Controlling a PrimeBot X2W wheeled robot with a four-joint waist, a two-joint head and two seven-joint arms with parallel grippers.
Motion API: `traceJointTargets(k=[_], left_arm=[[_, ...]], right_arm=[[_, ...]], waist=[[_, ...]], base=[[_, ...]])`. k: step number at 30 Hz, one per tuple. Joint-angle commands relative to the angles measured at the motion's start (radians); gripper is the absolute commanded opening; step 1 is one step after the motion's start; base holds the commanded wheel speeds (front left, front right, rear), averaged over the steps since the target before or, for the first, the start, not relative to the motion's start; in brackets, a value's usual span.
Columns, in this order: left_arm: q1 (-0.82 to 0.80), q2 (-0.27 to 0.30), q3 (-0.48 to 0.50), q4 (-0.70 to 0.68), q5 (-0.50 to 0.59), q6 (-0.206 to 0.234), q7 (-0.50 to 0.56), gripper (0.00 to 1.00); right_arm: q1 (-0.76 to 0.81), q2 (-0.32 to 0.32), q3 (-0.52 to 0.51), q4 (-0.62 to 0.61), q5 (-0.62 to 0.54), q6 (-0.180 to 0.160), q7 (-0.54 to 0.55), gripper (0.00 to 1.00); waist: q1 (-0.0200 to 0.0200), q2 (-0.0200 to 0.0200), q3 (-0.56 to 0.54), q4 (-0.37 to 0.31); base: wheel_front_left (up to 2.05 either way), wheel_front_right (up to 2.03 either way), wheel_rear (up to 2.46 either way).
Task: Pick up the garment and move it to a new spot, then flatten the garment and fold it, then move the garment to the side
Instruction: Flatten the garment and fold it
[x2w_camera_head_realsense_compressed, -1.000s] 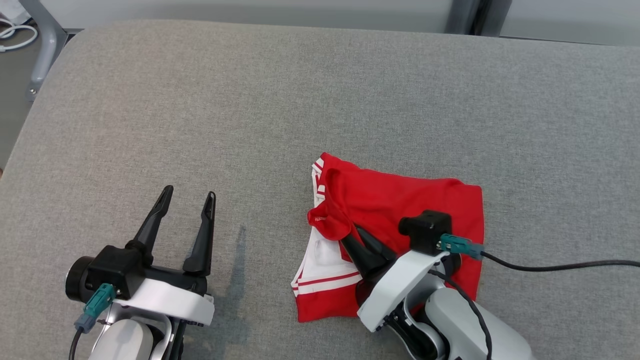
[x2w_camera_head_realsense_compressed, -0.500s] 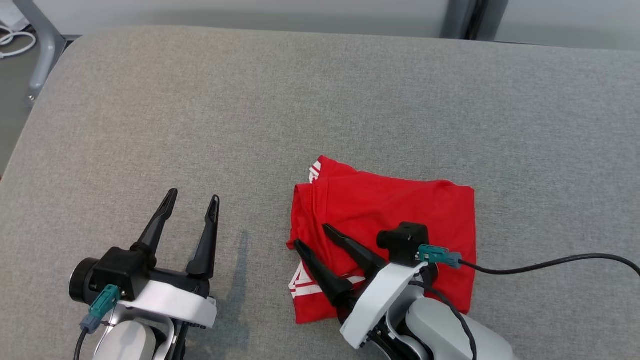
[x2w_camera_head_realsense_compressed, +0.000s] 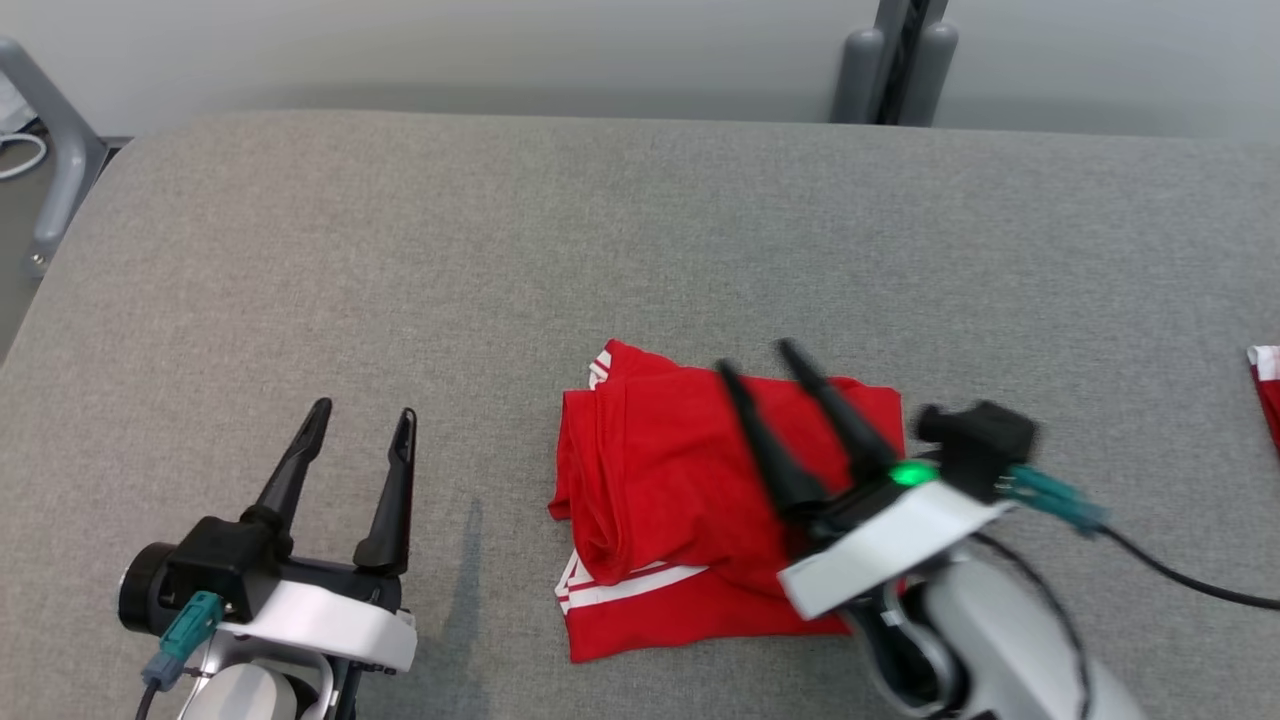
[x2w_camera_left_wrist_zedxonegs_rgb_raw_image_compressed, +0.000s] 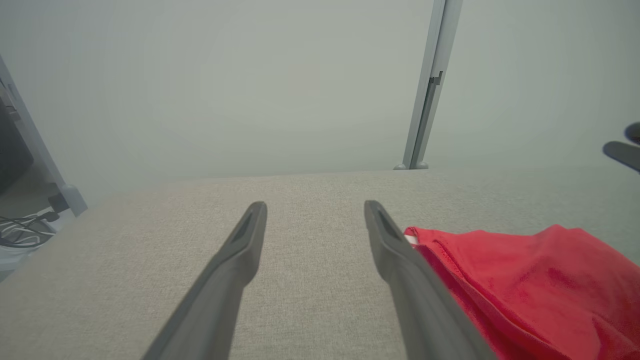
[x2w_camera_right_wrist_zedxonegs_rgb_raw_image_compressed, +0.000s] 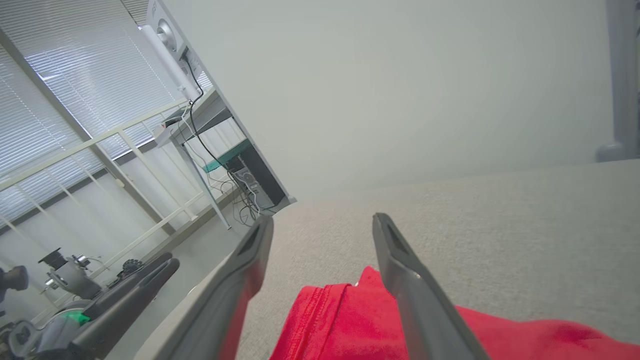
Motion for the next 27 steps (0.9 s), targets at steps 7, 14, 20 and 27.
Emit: traceJointTargets(k=[7,14,20,27], left_arm=[[0.039,0.019,0.032,-0.031,-0.01,0.025,-0.004,1.0],[0.08,0.03,0.054,-0.074,-0.025,0.051,0.009,1.0],[0.122,0.044,0.058,-0.11,-0.032,0.064,0.029,1.0],[0.179,0.054,0.052,-0.126,-0.034,0.081,0.055,1.0]], right_arm=[[0.163,-0.059,-0.317,-0.149,-0.17,0.0,0.027,1.0],[0.298,-0.099,-0.523,-0.289,-0.308,0.0,0.133,1.0],[0.411,-0.123,-0.607,-0.351,-0.382,0.0,0.192,1.0],[0.532,-0.101,-0.657,-0.358,-0.41,0.0,0.215,1.0]], waist=[[0.0,0.0,-0.049,-0.029],[0.0,0.0,-0.095,-0.047],[0.0,0.0,-0.144,-0.054],[0.0,0.0,-0.199,-0.062]], base=[[0.0,0.0,0.0],[0.0,0.0,0.0],[0.0,0.0,0.0],[0.0,0.0,0.0]])
